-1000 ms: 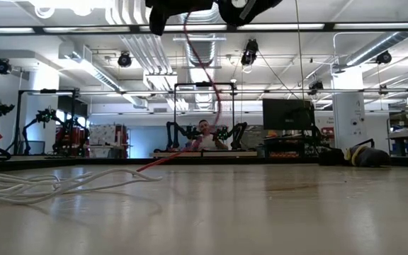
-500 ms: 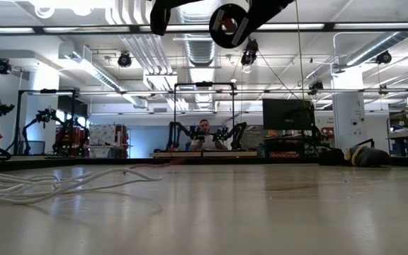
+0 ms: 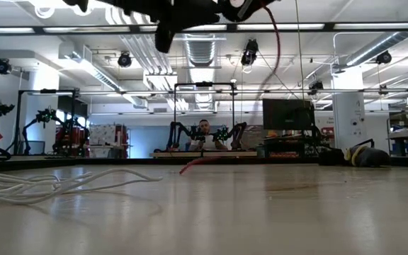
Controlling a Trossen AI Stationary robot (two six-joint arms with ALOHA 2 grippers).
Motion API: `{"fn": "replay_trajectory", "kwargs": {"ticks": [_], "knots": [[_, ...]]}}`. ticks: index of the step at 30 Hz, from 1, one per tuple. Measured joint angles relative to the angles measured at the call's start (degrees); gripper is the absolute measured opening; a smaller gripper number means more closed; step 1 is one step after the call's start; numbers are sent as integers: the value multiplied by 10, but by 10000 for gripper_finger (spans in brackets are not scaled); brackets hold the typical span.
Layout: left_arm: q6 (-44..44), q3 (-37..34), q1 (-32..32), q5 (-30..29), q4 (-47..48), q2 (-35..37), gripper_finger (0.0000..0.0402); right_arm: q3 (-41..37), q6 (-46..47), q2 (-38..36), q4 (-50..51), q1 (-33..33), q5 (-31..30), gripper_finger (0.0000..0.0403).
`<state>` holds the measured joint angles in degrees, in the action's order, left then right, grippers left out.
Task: Coil cords
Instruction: Coil the red wire onto the spool
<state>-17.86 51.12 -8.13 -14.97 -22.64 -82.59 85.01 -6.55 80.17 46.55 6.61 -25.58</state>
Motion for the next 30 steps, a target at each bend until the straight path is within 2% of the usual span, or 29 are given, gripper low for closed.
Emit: {"fn": "replay_trajectory", "kwargs": {"ticks": [4,8,13,19,24,30], "knots": [[24,-41,-1,9,-170,-59,102,0,-4,-20,-30,0,2,0],[69,-34,2,10,-225,-125,138,0,-8,-29,-40,0,6,0],[146,40,4,10,-224,-199,171,0,-5,-25,-40,1,7,0],[202,120,10,-60,-77,-221,178,-1,2,-21,-36,3,7,0],[240,138,10,-115,-33,-219,166,-3,2,-21,-35,5,15,0],[253,137,12,-103,-41,-224,164,-3,1,-21,-36,5,16,0]]}}
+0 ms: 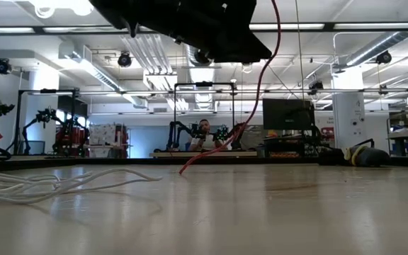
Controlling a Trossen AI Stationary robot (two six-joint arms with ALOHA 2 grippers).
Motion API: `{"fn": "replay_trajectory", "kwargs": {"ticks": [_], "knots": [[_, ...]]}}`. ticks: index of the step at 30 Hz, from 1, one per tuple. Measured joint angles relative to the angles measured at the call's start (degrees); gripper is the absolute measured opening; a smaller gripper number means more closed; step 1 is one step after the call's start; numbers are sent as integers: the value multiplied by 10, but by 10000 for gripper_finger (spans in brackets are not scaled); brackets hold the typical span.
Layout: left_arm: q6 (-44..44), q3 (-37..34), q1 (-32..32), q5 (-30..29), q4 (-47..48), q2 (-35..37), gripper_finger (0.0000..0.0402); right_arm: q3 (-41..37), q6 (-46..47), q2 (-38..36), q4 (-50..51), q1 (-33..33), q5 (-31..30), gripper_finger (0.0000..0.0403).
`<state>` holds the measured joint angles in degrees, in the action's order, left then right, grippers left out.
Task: Coil cords
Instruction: Coil the red wire onto the spool
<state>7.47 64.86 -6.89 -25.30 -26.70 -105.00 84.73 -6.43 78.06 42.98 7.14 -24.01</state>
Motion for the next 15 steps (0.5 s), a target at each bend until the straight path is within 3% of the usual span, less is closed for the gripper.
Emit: {"fn": "replay_trajectory", "kwargs": {"ticks": [4,8,15], "knots": [[1,0,6,23,-26,-25,165,0,-2,0,0,1,0,0],[-2,8,7,10,-21,-40,149,0,-2,0,1,1,0,0],[-37,10,10,-12,-20,-40,67,-1,-2,0,0,1,5,0]]}}
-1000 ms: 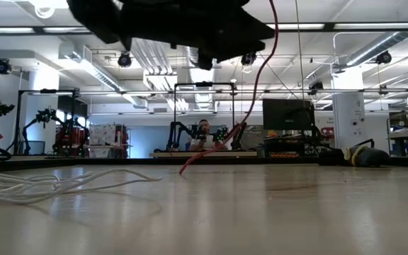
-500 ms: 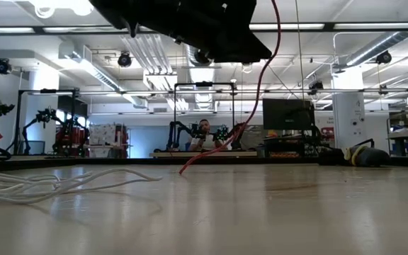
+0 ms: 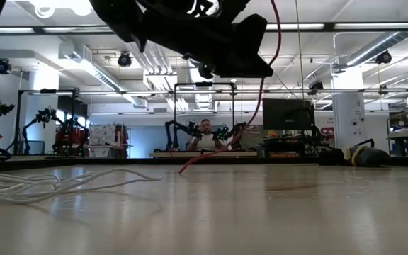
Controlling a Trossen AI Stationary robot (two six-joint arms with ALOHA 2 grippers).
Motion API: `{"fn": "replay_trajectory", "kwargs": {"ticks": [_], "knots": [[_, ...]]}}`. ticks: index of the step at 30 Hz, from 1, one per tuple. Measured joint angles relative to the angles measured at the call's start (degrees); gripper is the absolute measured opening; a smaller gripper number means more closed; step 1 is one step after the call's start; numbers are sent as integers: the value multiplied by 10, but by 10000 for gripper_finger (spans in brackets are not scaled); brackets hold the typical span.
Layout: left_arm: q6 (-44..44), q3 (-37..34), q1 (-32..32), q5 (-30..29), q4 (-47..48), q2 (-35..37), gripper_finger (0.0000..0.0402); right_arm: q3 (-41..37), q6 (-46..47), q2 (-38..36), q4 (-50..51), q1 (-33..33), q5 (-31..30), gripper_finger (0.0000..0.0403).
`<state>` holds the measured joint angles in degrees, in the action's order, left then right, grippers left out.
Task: Coil cords
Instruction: Coil the red wire onto the spool
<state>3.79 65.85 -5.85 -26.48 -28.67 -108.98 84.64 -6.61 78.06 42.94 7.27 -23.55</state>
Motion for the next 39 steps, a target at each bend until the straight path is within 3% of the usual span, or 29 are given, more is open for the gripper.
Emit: {"fn": "replay_trajectory", "kwargs": {"ticks": [4,10,19,25,28,32,39], "knots": [[-16,0,1,16,3,0,11,0,0,0,0,0,0,0],[-20,-1,0,-35,53,17,5,0,0,0,0,6,0,0],[-44,-1,1,-170,319,132,2,0,-11,0,31,44,-5,0],[-71,-3,0,-195,420,239,1,-22,22,1,71,45,-79,0],[-99,-4,0,-178,418,289,1,-46,36,1,68,45,-111,0],[-136,-3,0,-94,379,327,1,-76,48,1,40,44,-142,0],[-167,-4,-2,29,281,311,0,-104,52,10,-39,27,-147,0]]}}
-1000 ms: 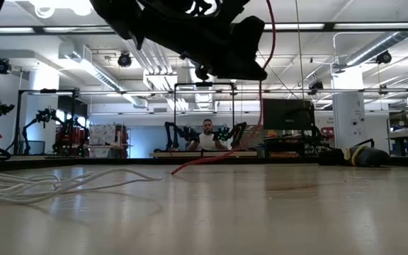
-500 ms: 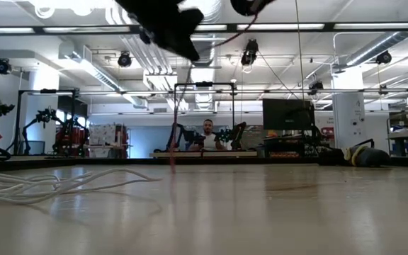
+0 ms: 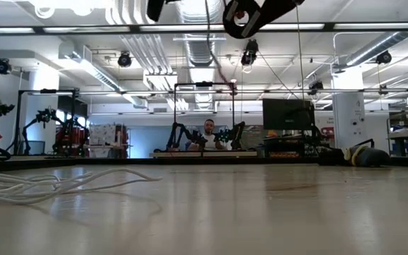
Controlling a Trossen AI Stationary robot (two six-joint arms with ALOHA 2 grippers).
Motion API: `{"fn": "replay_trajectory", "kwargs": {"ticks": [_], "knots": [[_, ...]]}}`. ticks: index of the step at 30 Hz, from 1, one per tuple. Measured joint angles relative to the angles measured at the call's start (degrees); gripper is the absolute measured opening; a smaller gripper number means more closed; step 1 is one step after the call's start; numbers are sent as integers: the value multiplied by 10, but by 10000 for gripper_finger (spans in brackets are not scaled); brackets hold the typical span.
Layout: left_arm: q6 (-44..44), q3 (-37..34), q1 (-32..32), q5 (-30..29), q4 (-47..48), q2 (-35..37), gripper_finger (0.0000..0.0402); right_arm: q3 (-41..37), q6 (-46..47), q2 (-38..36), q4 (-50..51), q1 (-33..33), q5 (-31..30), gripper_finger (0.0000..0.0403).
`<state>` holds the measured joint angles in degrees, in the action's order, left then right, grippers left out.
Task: Coil cords
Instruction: Coil the red wire onto the spool
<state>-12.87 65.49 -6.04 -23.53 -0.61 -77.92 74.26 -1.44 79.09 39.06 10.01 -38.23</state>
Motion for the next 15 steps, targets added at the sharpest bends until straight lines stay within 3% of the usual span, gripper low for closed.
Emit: {"fn": "replay_trajectory", "kwargs": {"ticks": [5,15], "knots": [[-3,-1,-2,80,-89,-29,0,0,11,27,-15,-16,-8,0],[-29,0,-4,106,-111,-77,0,-1,33,43,-77,-31,20,0]]}}
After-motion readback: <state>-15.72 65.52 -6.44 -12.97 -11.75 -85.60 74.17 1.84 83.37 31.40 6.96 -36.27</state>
